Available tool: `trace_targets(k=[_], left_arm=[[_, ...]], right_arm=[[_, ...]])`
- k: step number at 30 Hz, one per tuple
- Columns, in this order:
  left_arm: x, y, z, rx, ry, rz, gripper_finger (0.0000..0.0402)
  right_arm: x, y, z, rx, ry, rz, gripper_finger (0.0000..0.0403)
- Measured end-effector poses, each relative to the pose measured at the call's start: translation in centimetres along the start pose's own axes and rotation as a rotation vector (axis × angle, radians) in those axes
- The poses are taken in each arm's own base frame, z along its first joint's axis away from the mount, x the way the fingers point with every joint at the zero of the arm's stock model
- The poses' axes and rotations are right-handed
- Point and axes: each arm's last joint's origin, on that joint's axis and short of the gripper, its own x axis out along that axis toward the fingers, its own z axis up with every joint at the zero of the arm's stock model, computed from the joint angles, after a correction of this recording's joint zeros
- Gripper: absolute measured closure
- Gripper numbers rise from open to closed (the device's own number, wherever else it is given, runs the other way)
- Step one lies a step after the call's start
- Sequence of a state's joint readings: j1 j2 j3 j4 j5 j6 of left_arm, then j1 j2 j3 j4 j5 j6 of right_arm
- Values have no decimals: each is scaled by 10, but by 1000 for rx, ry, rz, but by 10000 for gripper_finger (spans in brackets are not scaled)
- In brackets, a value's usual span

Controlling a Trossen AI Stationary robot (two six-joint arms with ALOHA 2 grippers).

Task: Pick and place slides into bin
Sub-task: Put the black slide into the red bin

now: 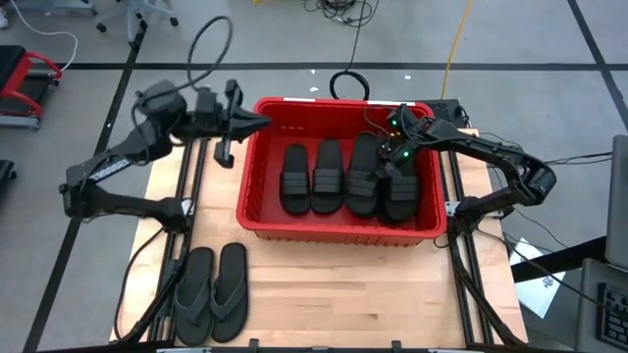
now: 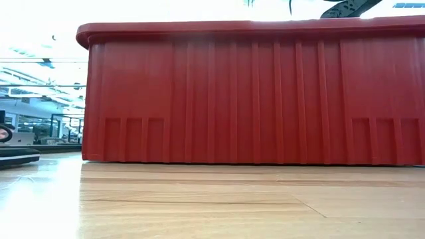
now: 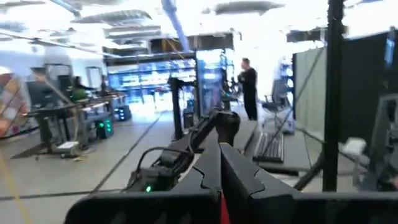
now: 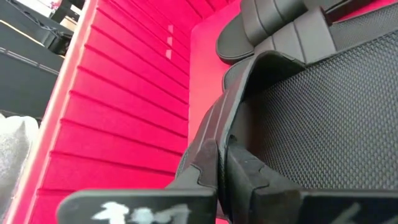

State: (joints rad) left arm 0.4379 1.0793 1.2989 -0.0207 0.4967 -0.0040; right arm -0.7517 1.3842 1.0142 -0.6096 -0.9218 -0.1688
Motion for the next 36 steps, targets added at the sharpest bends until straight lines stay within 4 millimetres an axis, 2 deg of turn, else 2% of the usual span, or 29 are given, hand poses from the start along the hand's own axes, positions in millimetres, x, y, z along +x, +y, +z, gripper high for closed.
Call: trace_targets(k=[5, 10, 17, 27, 36], left_arm=[[-22, -9, -19, -92, 24, 42, 402], [-47, -22, -15, -60, -30, 61, 402], [-74, -29, -29, -116, -15, 95, 402], [-79, -28, -49, -189, 38, 48, 401], [-79, -28, -50, -206, 40, 50, 389]], right_arm=[[0, 0, 0, 1, 0, 0, 403], [0, 0, 0, 3, 0, 1, 402], [0, 0, 0, 2, 0, 1, 402], [0, 1, 1, -2, -11, 24, 402], [-1, 0, 0, -56, -10, 29, 402]])
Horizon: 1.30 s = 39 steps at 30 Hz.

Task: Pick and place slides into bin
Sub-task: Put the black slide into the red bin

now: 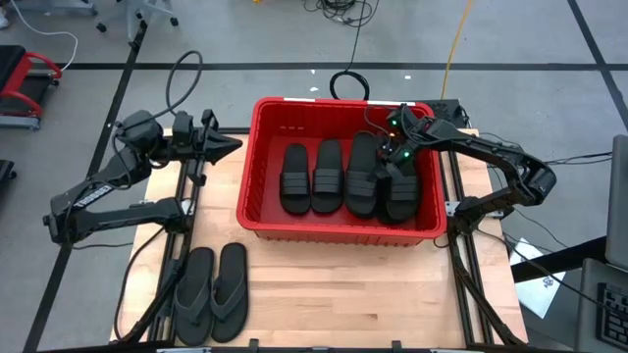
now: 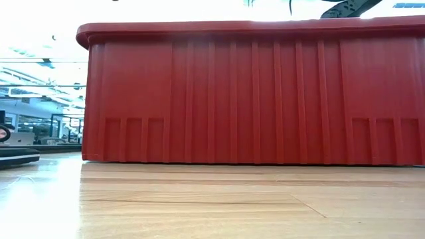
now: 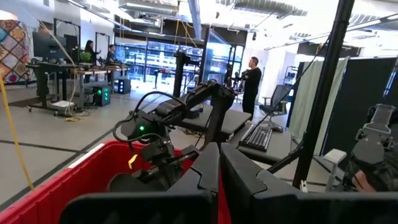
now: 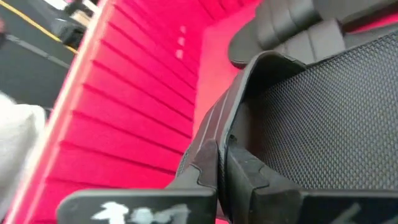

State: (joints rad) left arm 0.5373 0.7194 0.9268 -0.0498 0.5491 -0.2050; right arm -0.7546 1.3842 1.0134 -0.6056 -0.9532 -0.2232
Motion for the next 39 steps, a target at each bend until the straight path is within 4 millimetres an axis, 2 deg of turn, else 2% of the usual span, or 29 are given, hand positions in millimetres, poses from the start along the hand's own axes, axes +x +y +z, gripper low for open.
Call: trace_targets(k=[4, 8, 12, 19, 26, 34, 39], left_arm=[[0, 1, 0, 0, -6, 32, 385], [0, 2, 0, 0, -11, 54, 394], [0, 2, 0, 0, -11, 55, 399], [0, 2, 0, 0, -14, 62, 381], [0, 2, 1, 1, -18, 78, 398], [0, 2, 3, 12, -40, 74, 383], [0, 1, 5, 13, -61, 69, 376]], right_arm=[[-9, -5, -1, -2, -36, 35, 402], [-17, -12, -5, 90, -27, -54, 402], [-18, -12, -11, 91, 13, -56, 402], [-8, -21, -30, 96, 22, -41, 402], [5, -33, -55, 143, -17, -35, 403], [3, -33, -52, 137, -20, -47, 398], [1, -31, -48, 126, -25, -64, 359]])
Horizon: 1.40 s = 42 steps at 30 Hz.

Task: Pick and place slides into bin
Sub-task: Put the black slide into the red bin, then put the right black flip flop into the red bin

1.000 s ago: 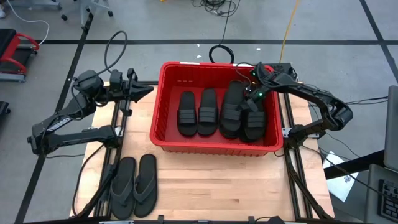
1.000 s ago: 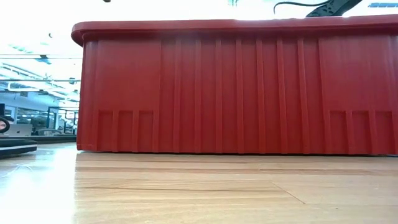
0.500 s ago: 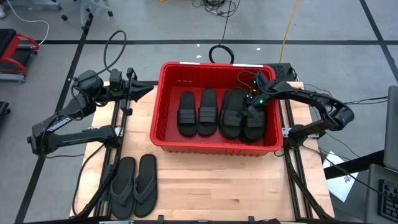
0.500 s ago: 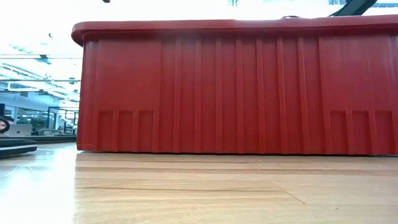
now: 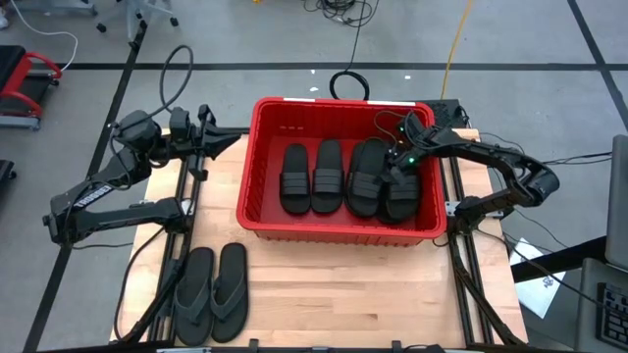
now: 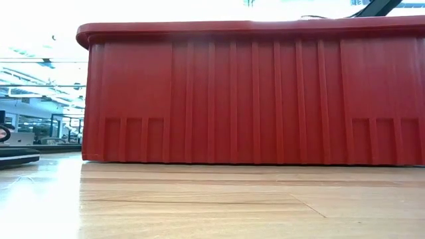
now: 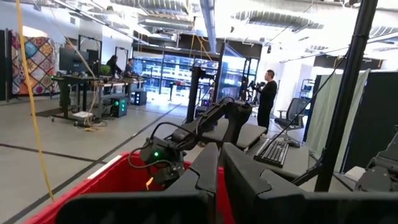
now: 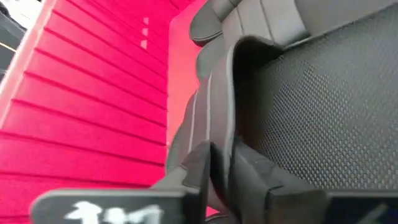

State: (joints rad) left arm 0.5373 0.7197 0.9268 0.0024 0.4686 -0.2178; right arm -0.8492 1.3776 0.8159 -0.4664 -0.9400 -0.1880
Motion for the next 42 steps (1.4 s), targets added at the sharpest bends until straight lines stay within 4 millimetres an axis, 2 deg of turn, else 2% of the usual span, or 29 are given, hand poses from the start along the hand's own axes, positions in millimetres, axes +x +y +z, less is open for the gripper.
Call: trace_targets(k=[7, 12, 20, 26, 32, 37, 40, 42], left_arm=[[0, 0, 0, -32, 0, 0, 375], [0, 0, 0, -33, 0, 0, 375], [0, 1, -2, -35, 22, 5, 376], [1, 3, -6, -51, 50, 52, 376], [3, 7, -15, -94, 123, 115, 376], [6, 8, -16, -66, 114, 142, 376], [6, 11, -17, -25, 110, 290, 377], [6, 13, -18, -6, 115, 355, 386]], right_arm=[[-8, 9, 10, -30, -40, -27, 279], [-13, 15, 11, -14, -61, -21, 241], [-20, 24, 13, -57, -93, -68, 232], [-32, 39, 21, -128, -184, -79, 234], [-47, 56, 29, -188, -306, -157, 261], [-58, 70, 33, -246, -393, -153, 332], [-64, 78, 36, -275, -444, -150, 386], [-69, 85, 37, -290, -487, -164, 395]])
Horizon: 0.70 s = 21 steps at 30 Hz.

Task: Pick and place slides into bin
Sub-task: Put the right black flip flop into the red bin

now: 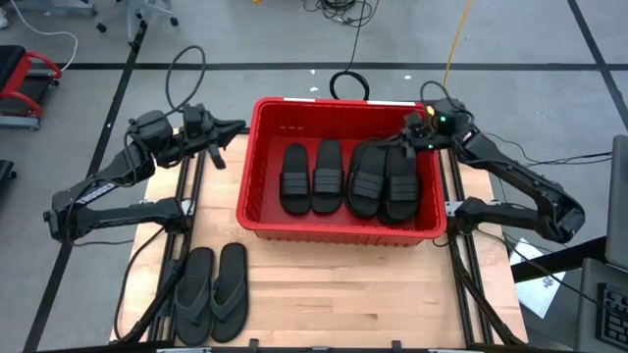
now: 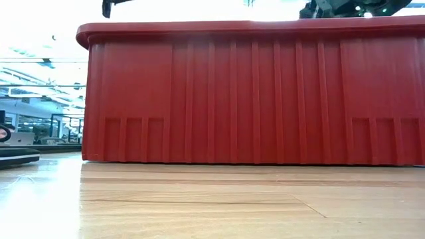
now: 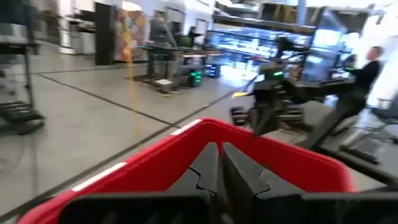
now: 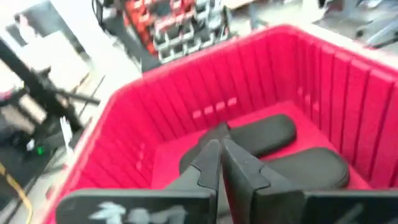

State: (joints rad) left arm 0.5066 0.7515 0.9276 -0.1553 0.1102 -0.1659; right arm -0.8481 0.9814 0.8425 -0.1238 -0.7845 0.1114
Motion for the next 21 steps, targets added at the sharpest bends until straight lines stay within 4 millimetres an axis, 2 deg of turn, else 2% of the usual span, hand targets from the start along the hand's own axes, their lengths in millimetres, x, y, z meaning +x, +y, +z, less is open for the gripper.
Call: trace_targets(k=[3, 7, 11, 15, 21], left_arm=[[1, 1, -1, 5, 3, 33, 398], [2, 0, -1, 15, 8, 23, 396], [4, 0, -2, 61, 14, 26, 399], [10, 0, -4, 82, 24, 11, 401], [26, -6, -5, 68, 19, -256, 401]], right_arm=[[-6, 10, 9, 8, -77, -6, 397], [-11, 34, 25, -14, -207, 81, 401], [-5, 57, 32, 37, -293, 140, 402], [6, 80, 29, 78, -283, 218, 403], [19, 120, 13, -2, -225, 291, 403]])
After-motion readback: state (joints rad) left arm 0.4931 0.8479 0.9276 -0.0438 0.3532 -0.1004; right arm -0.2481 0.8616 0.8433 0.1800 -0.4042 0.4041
